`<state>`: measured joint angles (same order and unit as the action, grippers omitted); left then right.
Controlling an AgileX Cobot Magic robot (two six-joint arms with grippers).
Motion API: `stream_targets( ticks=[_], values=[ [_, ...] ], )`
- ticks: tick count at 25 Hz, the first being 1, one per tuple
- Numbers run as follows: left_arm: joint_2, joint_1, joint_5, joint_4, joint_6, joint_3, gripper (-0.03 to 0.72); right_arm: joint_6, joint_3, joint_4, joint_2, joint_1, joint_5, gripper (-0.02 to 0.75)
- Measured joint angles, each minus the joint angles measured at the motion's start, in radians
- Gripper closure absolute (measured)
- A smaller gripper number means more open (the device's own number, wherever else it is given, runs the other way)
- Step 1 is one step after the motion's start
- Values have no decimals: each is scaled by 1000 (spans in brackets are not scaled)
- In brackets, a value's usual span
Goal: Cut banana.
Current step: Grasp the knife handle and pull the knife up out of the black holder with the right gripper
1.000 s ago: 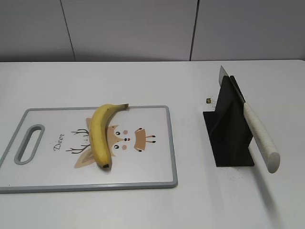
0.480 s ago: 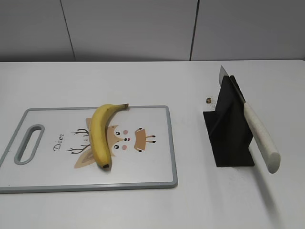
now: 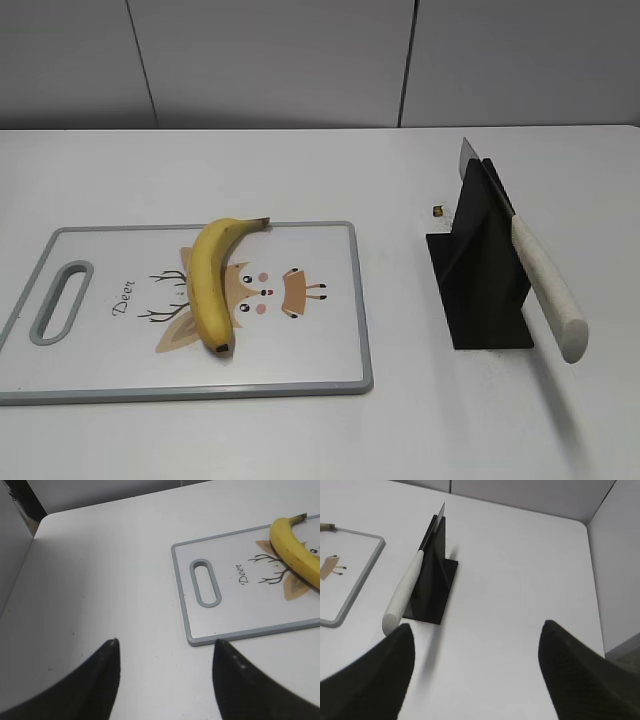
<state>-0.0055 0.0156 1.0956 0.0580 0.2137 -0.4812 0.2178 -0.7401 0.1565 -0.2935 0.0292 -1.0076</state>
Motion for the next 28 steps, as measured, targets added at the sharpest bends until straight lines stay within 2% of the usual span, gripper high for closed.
stream_targets(
  ticks=[8,12,17,22,28],
  values=[
    [0,0,0,0,-1,0,119,-138,-108,0,-265,0,-182,155],
    [0,0,0,0,-1,0,119,-184,-126,20,-368,9,-203,155],
    [0,0,0,0,-1,0,119,-218,-129,46,-449,133,-204,156],
    [0,0,0,0,-1,0,119,-307,-146,-11,-533,268,-205,162],
    [0,0,0,-1,-1,0,123,-358,-227,-15,-642,282,-205,178]
  ],
)
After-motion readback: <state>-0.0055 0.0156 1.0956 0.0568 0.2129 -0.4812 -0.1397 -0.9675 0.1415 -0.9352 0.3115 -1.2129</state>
